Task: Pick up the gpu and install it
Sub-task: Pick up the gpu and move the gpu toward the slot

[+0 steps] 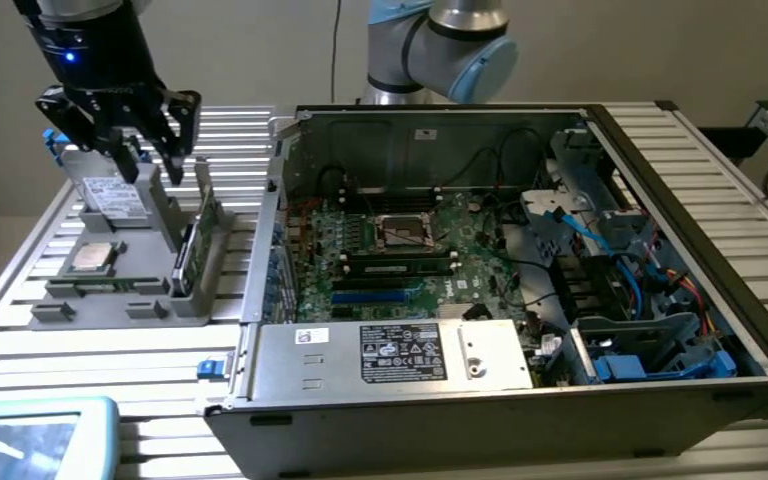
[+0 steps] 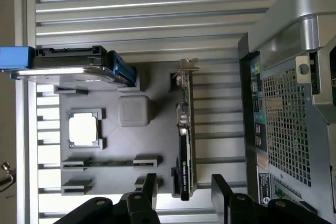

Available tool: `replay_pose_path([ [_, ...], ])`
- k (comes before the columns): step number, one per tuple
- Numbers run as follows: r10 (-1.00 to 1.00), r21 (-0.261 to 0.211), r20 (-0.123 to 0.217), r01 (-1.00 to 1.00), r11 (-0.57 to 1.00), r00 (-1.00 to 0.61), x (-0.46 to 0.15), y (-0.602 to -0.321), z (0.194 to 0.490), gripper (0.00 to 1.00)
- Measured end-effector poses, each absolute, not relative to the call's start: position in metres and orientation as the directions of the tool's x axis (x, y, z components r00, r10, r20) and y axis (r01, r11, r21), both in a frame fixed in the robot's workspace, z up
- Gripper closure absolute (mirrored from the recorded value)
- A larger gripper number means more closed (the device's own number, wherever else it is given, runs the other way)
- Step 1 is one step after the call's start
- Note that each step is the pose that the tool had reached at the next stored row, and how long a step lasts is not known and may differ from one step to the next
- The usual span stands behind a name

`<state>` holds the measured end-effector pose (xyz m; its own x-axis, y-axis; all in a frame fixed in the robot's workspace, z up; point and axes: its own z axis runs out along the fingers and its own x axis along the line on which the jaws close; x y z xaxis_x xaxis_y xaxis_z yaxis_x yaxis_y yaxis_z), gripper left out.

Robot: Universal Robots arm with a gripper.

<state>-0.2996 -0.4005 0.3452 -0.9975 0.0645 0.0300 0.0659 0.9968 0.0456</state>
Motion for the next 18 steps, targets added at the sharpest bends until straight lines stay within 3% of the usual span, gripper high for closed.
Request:
replay_pose_path([
  [18,0.065,0.045,0.036,0.066,0.997,-0.997,-0.298,-0.395,0.313,0.46],
])
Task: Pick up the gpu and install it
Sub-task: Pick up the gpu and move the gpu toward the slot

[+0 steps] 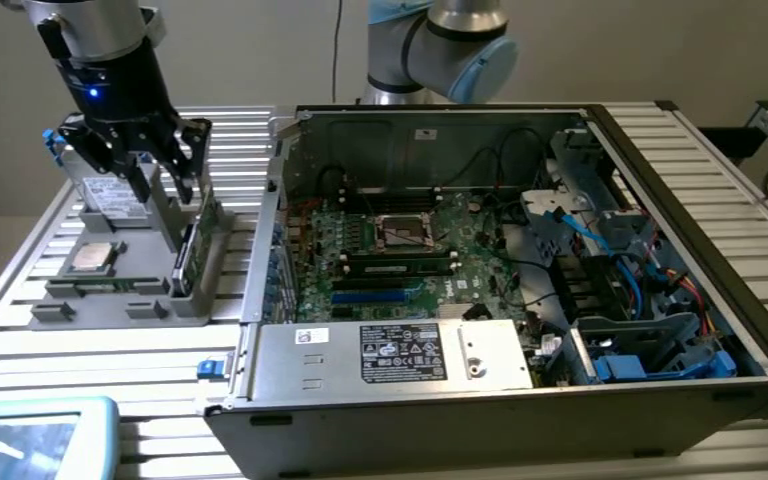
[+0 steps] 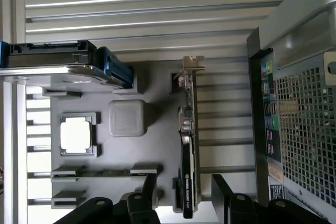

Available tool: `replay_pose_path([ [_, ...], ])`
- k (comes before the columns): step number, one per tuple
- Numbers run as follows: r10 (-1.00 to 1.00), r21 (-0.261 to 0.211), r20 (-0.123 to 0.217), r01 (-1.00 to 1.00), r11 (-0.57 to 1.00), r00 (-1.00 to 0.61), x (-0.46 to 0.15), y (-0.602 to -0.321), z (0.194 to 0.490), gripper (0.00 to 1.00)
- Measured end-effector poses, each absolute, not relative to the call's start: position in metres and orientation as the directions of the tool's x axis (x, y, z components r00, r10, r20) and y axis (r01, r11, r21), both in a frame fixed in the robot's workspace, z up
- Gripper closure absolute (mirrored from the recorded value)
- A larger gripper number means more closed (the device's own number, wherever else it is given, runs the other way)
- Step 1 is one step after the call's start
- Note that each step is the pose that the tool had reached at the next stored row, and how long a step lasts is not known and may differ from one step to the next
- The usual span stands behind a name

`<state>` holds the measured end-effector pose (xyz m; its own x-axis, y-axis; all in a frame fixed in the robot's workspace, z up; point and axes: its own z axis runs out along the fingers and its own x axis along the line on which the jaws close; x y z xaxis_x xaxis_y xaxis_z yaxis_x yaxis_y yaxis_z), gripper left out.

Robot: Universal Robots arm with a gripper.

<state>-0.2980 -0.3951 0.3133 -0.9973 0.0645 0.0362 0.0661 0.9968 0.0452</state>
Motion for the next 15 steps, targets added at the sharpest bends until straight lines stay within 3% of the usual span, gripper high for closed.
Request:
replay_pose_path([
  [15,0.064,0.051,0.037,0.066,0.997,-0.997,-0.297,-0.396,0.286,0.46],
])
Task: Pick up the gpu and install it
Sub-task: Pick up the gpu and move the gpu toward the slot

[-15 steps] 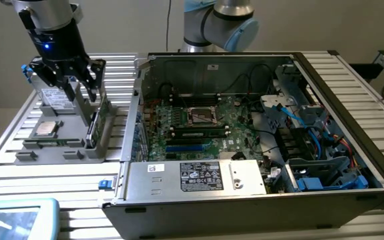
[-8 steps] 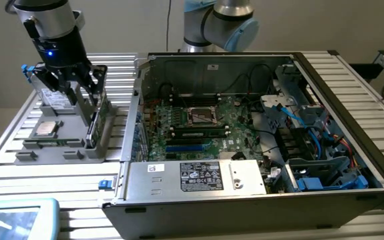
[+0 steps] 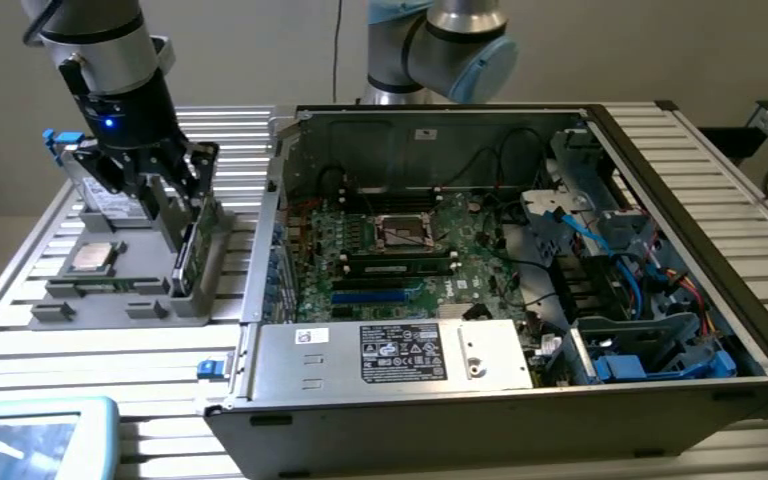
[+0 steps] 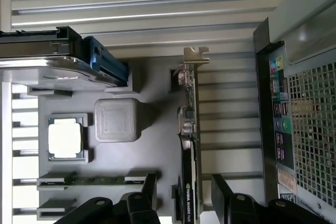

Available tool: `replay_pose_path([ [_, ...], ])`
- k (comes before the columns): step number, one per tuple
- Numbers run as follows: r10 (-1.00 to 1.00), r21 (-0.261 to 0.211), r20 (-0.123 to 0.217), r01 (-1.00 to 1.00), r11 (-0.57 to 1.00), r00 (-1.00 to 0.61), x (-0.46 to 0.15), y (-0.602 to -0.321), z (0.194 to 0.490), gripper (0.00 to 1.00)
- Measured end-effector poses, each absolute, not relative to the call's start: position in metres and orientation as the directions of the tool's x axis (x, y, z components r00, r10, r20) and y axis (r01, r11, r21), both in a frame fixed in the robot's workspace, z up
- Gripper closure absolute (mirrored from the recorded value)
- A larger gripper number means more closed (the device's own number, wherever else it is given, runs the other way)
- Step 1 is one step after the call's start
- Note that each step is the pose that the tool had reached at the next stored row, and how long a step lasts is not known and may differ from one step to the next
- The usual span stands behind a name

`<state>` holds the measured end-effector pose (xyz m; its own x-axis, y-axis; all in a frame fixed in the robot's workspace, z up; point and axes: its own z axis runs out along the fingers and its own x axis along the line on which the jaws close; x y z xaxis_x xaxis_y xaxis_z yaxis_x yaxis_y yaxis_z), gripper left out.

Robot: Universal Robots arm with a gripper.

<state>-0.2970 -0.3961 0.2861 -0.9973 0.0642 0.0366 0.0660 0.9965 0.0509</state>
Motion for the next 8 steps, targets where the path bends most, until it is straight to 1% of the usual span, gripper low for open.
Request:
replay_pose_path([
  [8,0.064,0.066,0.037,0.066,0.996,-0.997,-0.295,-0.400,0.272,0.46],
])
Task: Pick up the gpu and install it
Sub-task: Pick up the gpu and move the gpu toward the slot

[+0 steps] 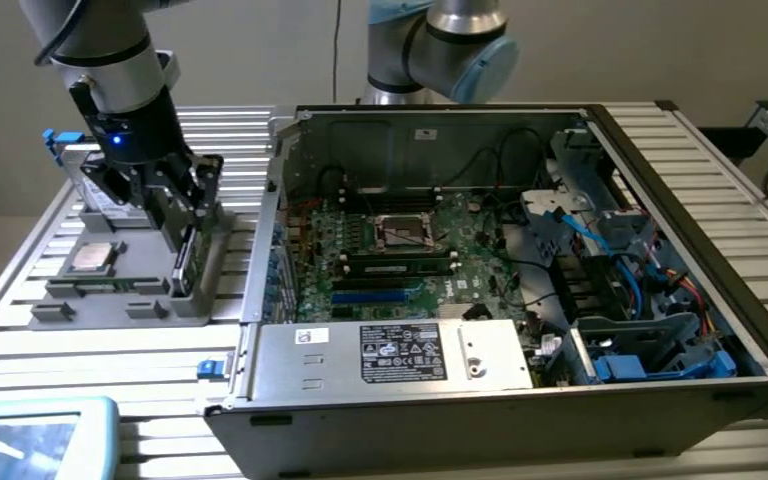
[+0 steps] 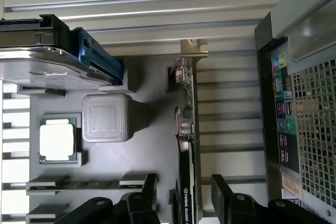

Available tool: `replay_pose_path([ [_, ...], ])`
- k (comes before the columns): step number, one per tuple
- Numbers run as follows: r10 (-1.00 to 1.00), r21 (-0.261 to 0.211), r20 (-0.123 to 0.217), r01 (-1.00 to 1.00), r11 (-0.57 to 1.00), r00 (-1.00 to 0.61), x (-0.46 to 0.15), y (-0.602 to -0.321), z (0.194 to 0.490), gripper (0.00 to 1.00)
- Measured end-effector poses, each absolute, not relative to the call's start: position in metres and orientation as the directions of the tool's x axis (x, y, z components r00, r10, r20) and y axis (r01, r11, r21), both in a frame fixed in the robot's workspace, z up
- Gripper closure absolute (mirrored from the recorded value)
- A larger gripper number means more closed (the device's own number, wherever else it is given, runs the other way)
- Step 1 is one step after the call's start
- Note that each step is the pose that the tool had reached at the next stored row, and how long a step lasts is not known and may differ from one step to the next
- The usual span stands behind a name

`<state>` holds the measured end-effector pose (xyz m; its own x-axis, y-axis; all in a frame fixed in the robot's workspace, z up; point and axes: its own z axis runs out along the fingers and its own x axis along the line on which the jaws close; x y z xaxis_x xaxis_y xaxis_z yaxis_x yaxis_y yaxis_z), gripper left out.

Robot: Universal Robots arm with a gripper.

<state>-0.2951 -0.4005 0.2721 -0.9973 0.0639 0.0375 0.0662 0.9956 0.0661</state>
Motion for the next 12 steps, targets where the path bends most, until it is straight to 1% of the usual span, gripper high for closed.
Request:
replay_pose_path([
  [5,0.063,0.073,0.038,0.066,0.995,-0.997,-0.295,-0.401,0.263,0.46],
  [12,0.063,0.099,0.039,0.066,0.993,-0.997,-0.294,-0.405,0.253,0.46],
])
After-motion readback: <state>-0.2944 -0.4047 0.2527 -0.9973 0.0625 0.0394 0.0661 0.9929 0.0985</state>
